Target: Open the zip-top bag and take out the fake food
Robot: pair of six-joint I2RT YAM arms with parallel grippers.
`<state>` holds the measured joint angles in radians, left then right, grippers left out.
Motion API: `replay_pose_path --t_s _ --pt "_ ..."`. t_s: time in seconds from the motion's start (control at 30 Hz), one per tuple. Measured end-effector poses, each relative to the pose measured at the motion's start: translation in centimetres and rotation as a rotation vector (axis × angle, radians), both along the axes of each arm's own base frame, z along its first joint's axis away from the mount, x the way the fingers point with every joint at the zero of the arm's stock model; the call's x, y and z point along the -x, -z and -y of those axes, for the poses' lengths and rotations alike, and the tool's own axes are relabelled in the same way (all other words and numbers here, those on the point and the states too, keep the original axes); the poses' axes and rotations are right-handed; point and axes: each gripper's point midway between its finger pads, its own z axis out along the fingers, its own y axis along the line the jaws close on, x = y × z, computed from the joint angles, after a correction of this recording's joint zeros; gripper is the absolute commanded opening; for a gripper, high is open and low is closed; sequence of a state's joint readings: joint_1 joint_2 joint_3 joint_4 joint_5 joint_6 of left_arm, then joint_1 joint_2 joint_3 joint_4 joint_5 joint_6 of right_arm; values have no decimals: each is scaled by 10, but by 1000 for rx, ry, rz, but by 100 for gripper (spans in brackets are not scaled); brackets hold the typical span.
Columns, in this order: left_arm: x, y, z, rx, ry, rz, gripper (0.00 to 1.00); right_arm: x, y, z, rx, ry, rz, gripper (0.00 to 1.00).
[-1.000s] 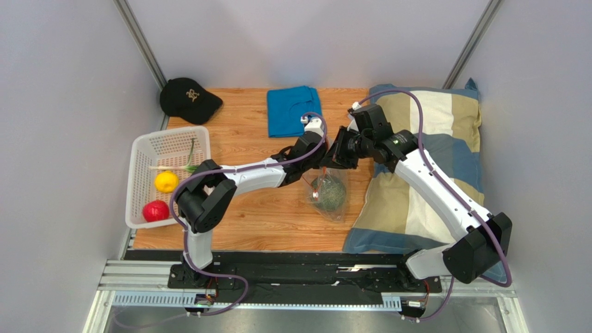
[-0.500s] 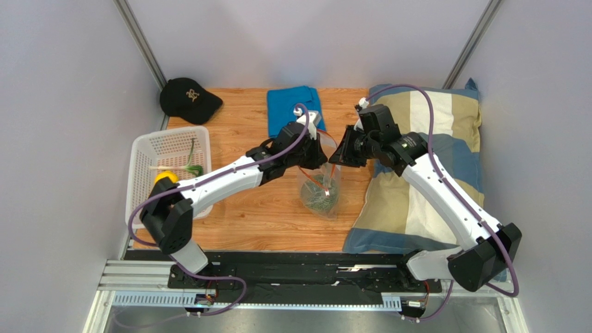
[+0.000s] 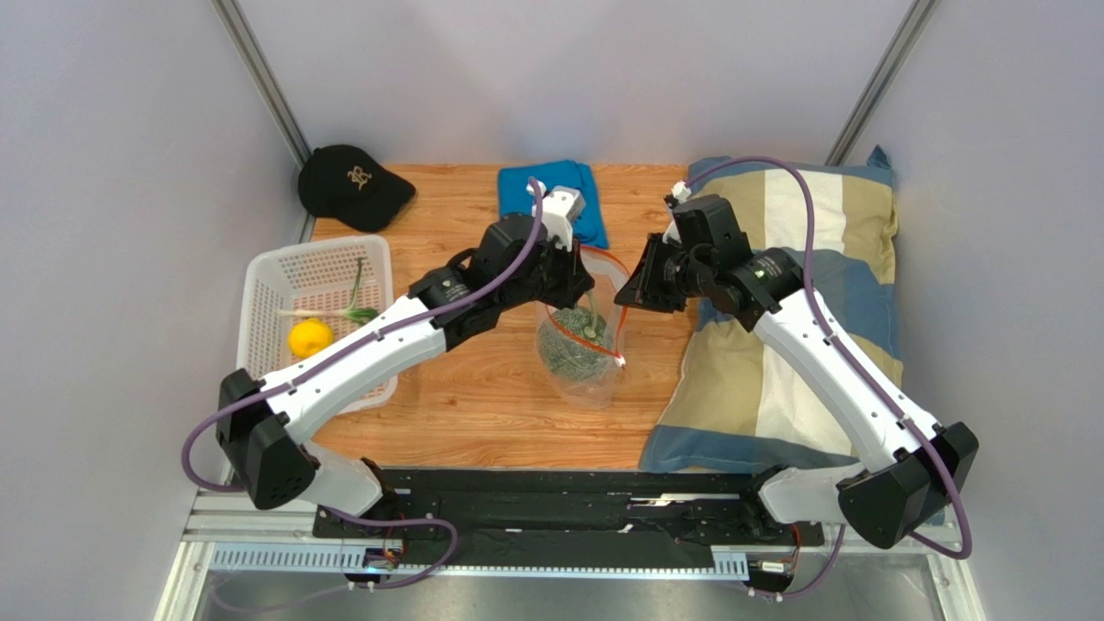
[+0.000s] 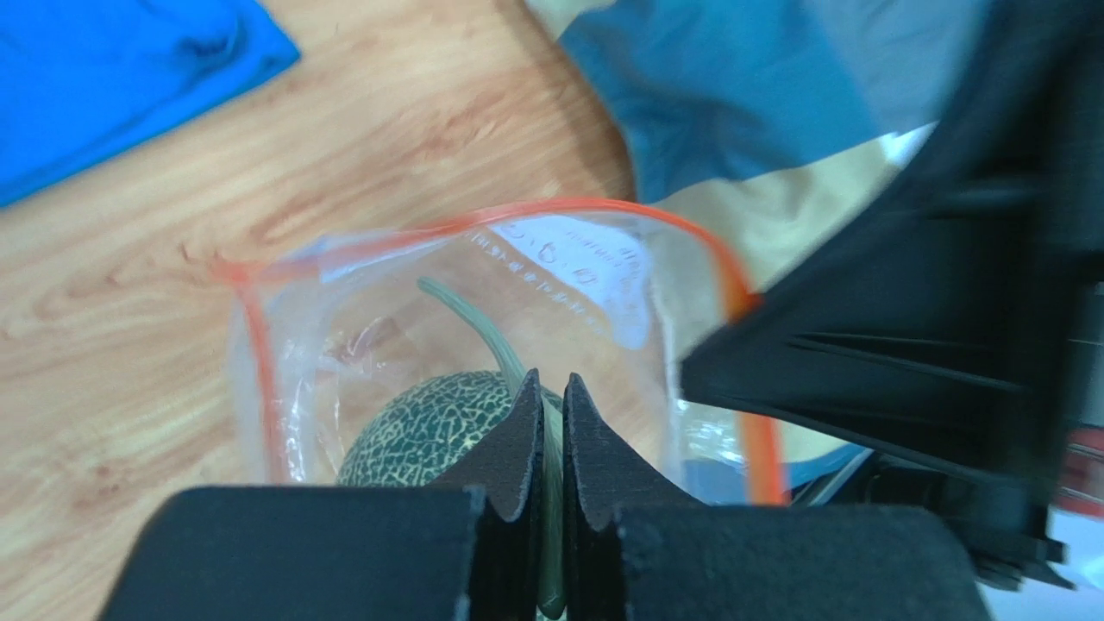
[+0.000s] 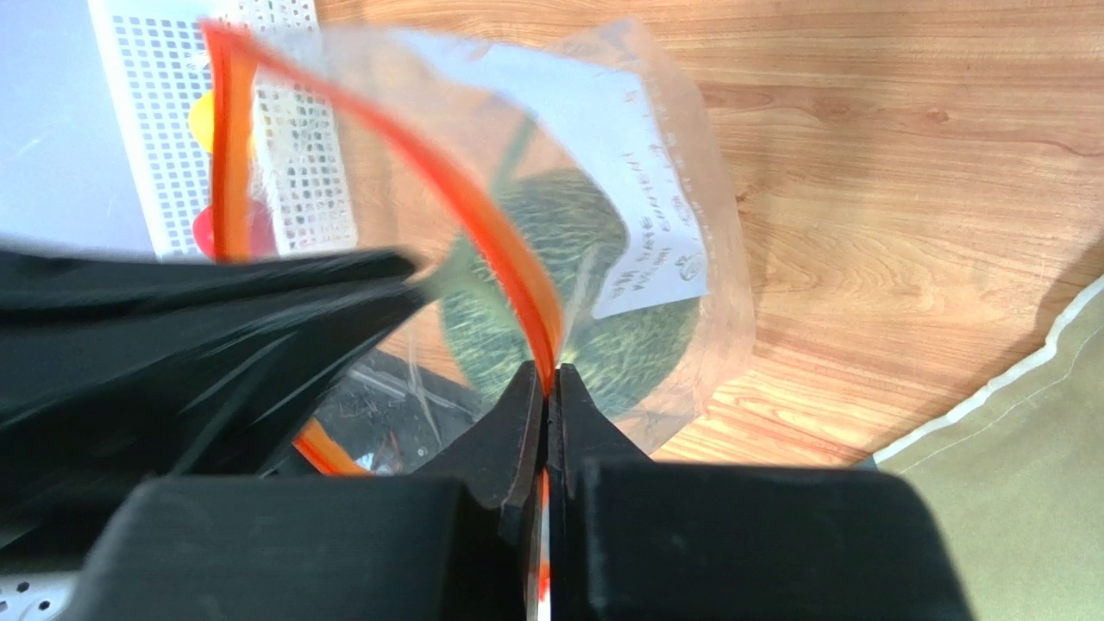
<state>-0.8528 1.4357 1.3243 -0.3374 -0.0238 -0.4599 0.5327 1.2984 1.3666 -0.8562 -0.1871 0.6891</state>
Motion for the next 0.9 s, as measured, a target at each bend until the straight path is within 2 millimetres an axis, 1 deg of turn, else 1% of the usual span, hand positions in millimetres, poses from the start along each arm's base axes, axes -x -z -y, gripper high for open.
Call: replay_pose_path --t_s 0.13,0.2,0.3,0.4,0.43,0.47,0.5,0.57,0.63,0.67,0.73,0.77,0.8,0.83,0.9 --pt "9 -43 3 77 60 76 0 -4 4 -4 4 -6 -17 0" --pt "16 -59 8 115 113 106 0 -7 4 -7 2 -13 -22 0" --pt "22 -68 12 130 157 126 0 -10 2 -9 2 -21 -20 0" --pt "19 -69 6 100 139 136 0 -8 4 -9 16 -34 -20 0" --pt "17 -73 2 97 126 139 0 -7 5 -8 26 -42 -23 0" --pt "13 -81 -1 106 115 147 0 -5 6 -8 33 -48 -23 0" --pt "10 -90 -4 125 108 155 0 -5 7 -7 40 -53 -20 0" --pt "3 -117 -13 170 81 174 0 -4 8 -8 48 -65 -16 0" --pt "-4 -159 -25 237 46 218 0 1 13 -9 56 -82 -19 0" --pt "-6 -175 -29 263 33 240 0 3 16 -10 60 -88 -23 0" --pt "-5 -212 -38 322 13 292 0 6 21 -10 72 -96 -32 0" --pt "-3 -227 -42 346 7 316 0 7 23 -9 79 -99 -33 0" --pt "-2 -237 -47 360 -3 333 0 7 24 -8 85 -98 -32 0" --pt "-1 -243 -52 370 -13 339 0 7 25 -7 96 -96 -31 0" --pt "-3 -248 -67 376 -47 337 0 7 28 -3 119 -88 -32 0"
